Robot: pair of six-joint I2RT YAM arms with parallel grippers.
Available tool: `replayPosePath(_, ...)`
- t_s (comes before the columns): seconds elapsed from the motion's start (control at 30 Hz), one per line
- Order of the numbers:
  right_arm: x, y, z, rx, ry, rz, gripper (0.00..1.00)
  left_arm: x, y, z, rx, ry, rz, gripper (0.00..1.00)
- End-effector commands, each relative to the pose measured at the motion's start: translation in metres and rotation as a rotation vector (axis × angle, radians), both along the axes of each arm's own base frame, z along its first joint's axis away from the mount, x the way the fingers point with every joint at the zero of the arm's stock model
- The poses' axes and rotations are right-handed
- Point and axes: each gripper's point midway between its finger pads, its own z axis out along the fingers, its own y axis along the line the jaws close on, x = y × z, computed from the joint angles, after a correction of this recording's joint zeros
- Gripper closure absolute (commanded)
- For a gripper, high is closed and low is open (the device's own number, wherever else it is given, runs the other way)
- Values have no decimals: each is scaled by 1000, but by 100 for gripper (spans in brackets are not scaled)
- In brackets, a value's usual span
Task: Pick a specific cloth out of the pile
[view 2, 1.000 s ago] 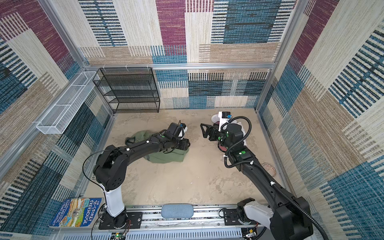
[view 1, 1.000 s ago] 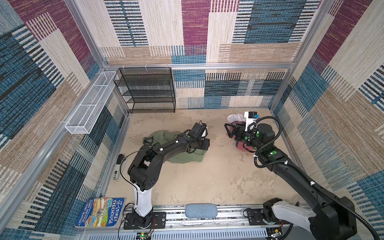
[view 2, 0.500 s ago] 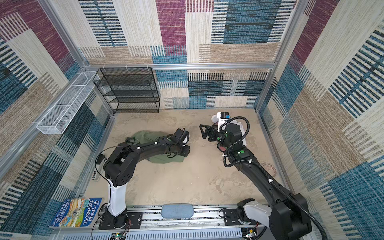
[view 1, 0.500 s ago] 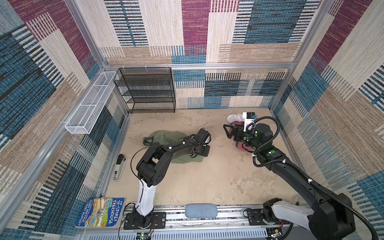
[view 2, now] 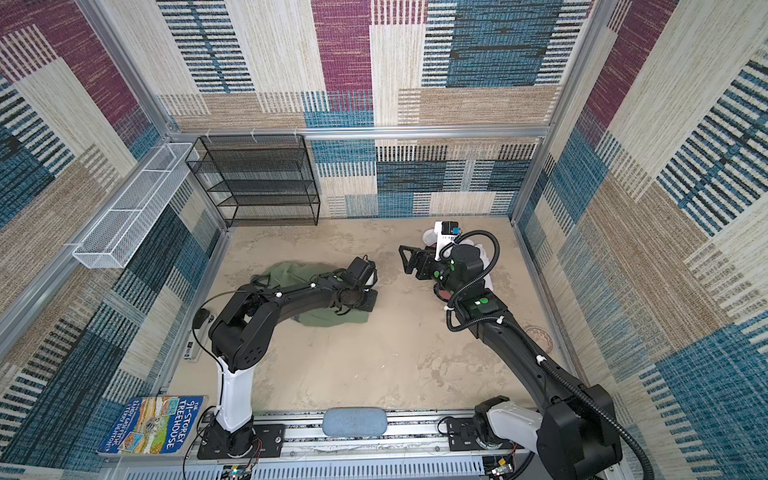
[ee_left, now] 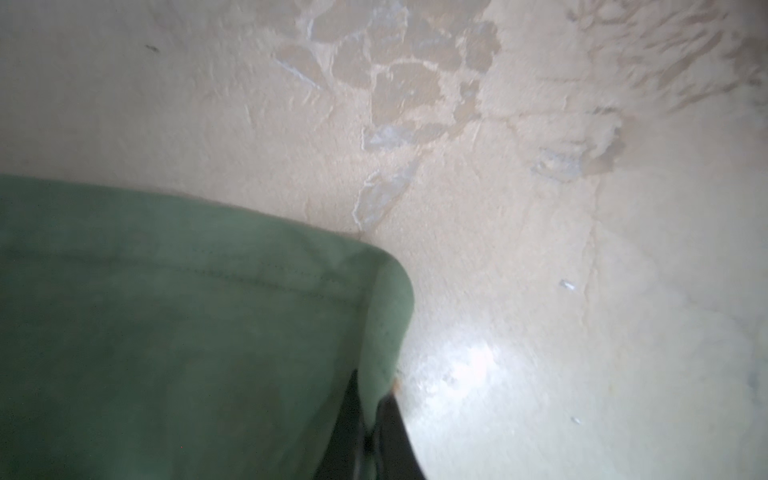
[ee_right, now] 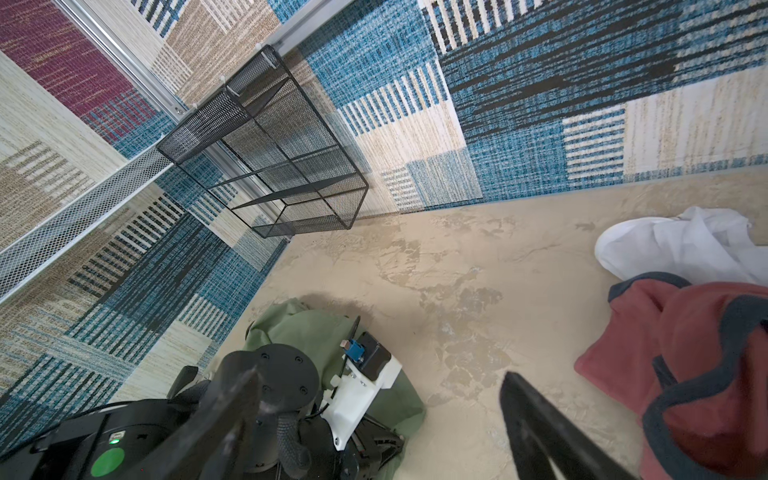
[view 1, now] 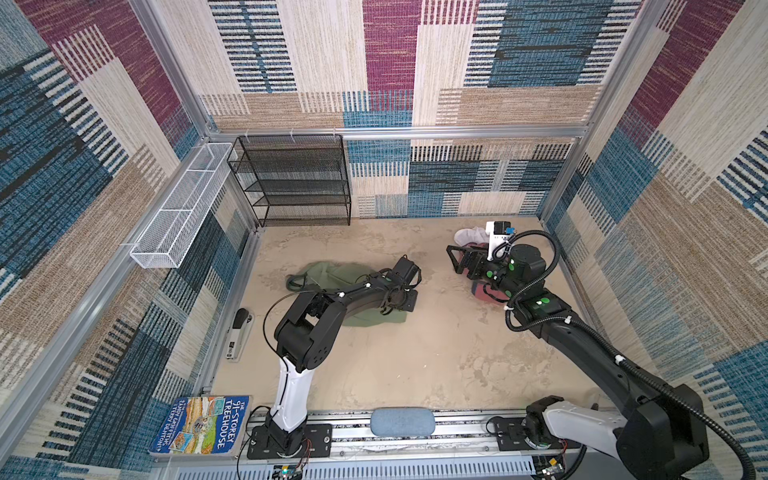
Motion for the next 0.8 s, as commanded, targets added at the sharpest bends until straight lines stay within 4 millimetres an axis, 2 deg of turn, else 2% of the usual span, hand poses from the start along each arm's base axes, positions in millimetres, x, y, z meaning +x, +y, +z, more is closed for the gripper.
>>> replayPosePath(0.0,2,0,11,8,-31,-4,7,8,-3,38,-53,-70,-14,100)
replayPosePath(0.1,2,1,15,19,-39,1,7,15,0,75,-117,-131,1,100)
replayPosePath(0.23,-1,2,19,17,-50,12,7,25,15,125,-182,-211,28,100)
replayPosePath(0.4,-4,3,21,25,-56,24,7,41,60,172,-233,-285,126,100)
replayPosePath(0.57,-3,2,25,17,-74,21,7,54,116,197,-261,-329,240,100)
replayPosePath(0.77,1,7,22,12,-62,40,7,61,192,207,-234,-367,417,100)
